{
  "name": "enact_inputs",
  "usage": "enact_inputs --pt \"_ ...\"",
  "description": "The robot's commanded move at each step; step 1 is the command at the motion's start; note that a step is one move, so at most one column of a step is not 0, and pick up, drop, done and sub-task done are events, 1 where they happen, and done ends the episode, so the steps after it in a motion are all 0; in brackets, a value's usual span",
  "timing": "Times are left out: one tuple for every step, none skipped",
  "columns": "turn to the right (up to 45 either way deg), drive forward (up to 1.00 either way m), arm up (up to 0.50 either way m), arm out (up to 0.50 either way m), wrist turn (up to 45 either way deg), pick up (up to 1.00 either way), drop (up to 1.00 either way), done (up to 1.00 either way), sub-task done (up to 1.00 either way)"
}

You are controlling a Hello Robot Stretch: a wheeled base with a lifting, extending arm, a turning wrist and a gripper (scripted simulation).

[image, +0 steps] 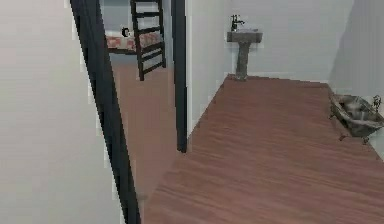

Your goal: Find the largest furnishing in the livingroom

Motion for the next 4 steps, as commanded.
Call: enact_inputs --pt "-6.0 0.00 0.00 0.00 0.0 0.00 0.00 0.00 0.00" --pt "0.0 0.35 0.00 0.00 0.0 0.00 0.00 0.00 0.00" --pt "21.0 0.00 0.00 0.00 0.0 0.00 0.00 0.00 0.00" --pt "0.0 0.30 0.00 0.00 0.0 0.00 0.00 0.00 0.00"
